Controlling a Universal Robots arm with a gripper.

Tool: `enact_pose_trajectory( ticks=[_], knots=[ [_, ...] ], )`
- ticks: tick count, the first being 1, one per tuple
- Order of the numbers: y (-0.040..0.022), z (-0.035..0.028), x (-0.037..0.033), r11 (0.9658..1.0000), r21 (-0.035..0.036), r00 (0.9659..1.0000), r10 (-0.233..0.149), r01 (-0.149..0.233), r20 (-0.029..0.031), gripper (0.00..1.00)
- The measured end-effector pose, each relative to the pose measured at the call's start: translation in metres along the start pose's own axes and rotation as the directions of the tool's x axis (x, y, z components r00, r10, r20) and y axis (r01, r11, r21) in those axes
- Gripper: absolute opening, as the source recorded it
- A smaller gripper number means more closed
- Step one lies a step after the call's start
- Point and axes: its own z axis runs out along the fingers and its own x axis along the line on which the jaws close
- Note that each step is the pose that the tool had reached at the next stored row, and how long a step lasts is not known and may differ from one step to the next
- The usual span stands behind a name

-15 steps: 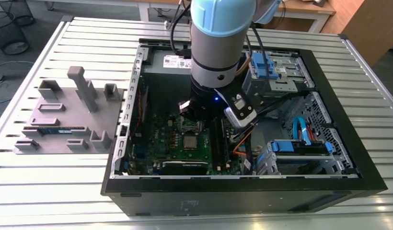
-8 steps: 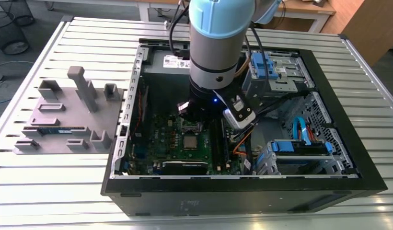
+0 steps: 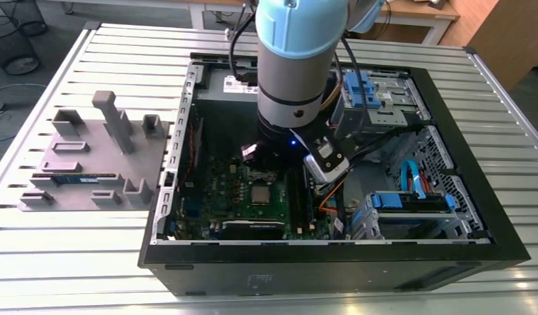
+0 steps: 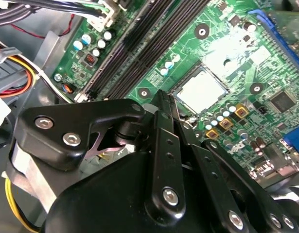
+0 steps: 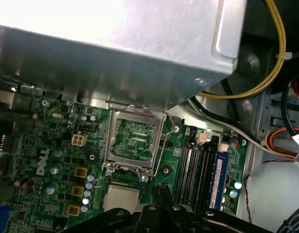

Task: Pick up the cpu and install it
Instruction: 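Close the cpu cover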

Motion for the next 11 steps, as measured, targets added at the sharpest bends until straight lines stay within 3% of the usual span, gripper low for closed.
enact_pose_trajectory(
  ticks=[7, 11],
  knots=[
    [0.0003, 0.0004, 0.0031, 1.0000, 0.0002, 1.0000, 0.003, -0.003, 0.0003, 0.11],
    [0.0048, 0.0016, 0.0021, 1.0000, 0.0000, 1.0000, 0.004, -0.004, 0.0003, 0.11]
  ],
)
